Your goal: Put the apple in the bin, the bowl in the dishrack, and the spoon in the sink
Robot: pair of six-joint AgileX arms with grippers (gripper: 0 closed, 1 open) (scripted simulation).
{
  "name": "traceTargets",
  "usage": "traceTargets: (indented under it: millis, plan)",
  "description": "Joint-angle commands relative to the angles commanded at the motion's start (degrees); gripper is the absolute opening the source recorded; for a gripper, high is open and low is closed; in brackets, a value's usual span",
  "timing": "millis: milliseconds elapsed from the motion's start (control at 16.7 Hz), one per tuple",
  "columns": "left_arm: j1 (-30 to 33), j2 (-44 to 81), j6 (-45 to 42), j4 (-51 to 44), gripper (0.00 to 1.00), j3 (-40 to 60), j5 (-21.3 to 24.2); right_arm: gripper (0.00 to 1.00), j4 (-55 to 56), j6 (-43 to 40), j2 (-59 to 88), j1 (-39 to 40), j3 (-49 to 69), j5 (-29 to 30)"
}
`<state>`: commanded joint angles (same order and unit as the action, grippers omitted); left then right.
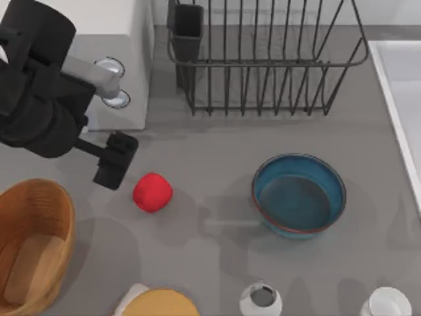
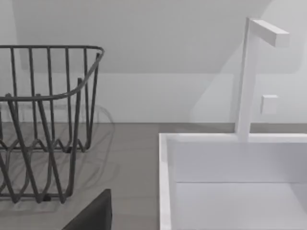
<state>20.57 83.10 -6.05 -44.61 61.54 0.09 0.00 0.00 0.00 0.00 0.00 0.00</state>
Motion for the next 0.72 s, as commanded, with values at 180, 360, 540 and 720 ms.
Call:
traceTargets:
  millis: [180, 360, 540, 720]
  plan:
    - [3.72, 14.77, -1.09, -7.79, 1.0, 11.02, 0.11, 1.0, 0.0, 0.0, 0.0, 0.0, 0.0, 0.0]
    - [6.61, 25.36, -1.92, -13.57, 1.0, 19.82, 0.33, 1.0, 0.0, 0.0, 0.0, 0.0, 0.0, 0.0]
    - [8.36, 31.55, -2.41, -16.89, 1.0, 25.29, 0.54, 1.0, 0.0, 0.0, 0.0, 0.0, 0.0, 0.0]
    - [8.74, 32.97, -2.52, -17.59, 1.0, 26.55, 0.59, 1.0, 0.0, 0.0, 0.0, 0.0, 0.0, 0.0]
